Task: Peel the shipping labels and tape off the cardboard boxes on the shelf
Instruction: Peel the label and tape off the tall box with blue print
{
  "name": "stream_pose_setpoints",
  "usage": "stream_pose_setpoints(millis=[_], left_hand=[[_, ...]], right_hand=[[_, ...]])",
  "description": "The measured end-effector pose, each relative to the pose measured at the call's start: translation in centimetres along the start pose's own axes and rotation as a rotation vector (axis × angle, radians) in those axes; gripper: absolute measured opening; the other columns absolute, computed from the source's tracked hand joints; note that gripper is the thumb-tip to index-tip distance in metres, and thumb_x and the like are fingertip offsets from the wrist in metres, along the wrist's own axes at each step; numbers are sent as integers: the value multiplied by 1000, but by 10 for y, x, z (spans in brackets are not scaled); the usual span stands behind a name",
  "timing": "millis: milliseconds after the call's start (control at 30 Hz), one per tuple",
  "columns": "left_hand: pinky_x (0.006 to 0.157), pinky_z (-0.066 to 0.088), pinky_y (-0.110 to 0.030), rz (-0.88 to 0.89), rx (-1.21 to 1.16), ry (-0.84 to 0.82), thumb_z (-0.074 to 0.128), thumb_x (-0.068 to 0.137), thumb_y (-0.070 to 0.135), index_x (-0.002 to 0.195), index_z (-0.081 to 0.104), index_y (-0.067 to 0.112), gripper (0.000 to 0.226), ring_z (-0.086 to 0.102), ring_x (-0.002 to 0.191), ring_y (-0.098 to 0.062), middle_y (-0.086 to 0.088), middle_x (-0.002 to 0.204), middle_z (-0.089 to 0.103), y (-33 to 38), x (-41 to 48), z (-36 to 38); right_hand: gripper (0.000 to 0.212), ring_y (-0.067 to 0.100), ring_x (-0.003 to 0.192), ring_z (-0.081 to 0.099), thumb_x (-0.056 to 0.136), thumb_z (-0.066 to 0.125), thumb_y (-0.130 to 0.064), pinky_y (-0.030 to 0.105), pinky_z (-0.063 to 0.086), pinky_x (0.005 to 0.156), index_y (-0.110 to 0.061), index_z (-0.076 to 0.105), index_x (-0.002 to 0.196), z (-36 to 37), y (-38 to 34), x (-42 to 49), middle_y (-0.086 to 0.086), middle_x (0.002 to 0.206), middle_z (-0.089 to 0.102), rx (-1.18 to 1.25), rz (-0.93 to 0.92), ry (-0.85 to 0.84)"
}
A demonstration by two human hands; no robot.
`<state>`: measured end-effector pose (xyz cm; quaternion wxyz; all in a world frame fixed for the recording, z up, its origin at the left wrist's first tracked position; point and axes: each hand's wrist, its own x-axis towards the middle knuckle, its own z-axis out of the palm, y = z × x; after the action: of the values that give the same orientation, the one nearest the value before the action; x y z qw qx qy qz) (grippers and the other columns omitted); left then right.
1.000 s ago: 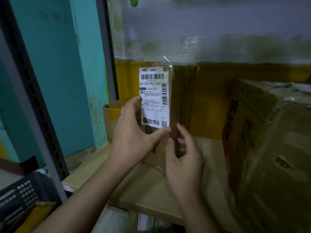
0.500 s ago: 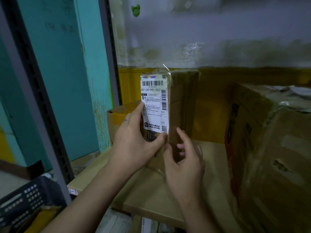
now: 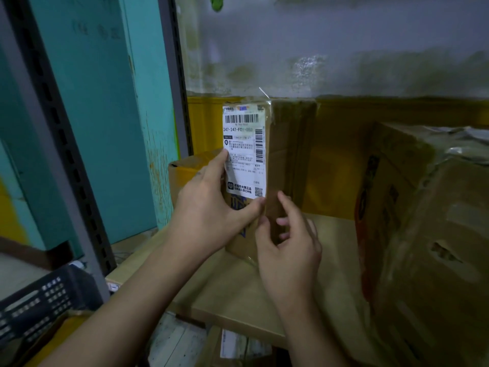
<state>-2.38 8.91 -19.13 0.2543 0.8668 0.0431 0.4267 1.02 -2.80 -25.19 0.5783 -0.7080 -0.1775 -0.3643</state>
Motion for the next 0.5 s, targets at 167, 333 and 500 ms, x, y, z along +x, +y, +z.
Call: stream_pose_setpoints(millis=[167, 333, 500], left_hand=[[96, 52, -44, -4, -11, 17, 79, 73, 48, 150, 35, 19, 93, 60, 118, -17, 0, 134, 60, 0, 1, -1], [99, 51, -45, 14, 5, -15, 77, 72, 55, 153, 32, 20, 99, 58, 121, -20, -2, 138, 57, -2, 2, -1], [97, 52, -44, 7, -4, -2, 68, 64, 63, 152, 33, 19, 104, 59, 120, -19, -2, 136, 59, 0, 2, 0]], right_hand=[[50, 2, 79, 57, 78, 65, -28, 1, 39, 72, -23, 63, 128, -2, 0, -1, 9, 108, 68, -22, 2, -21], [50, 3, 79, 58, 78, 65, -30, 13, 45, 71, -23, 63, 127, -1, -1, 1, 9, 107, 68, -16, 3, -19], [50, 6, 75, 59, 78, 64, -31, 13, 45, 66, -24, 62, 128, -1, -1, 1, 9, 107, 69, -42, 10, -22]])
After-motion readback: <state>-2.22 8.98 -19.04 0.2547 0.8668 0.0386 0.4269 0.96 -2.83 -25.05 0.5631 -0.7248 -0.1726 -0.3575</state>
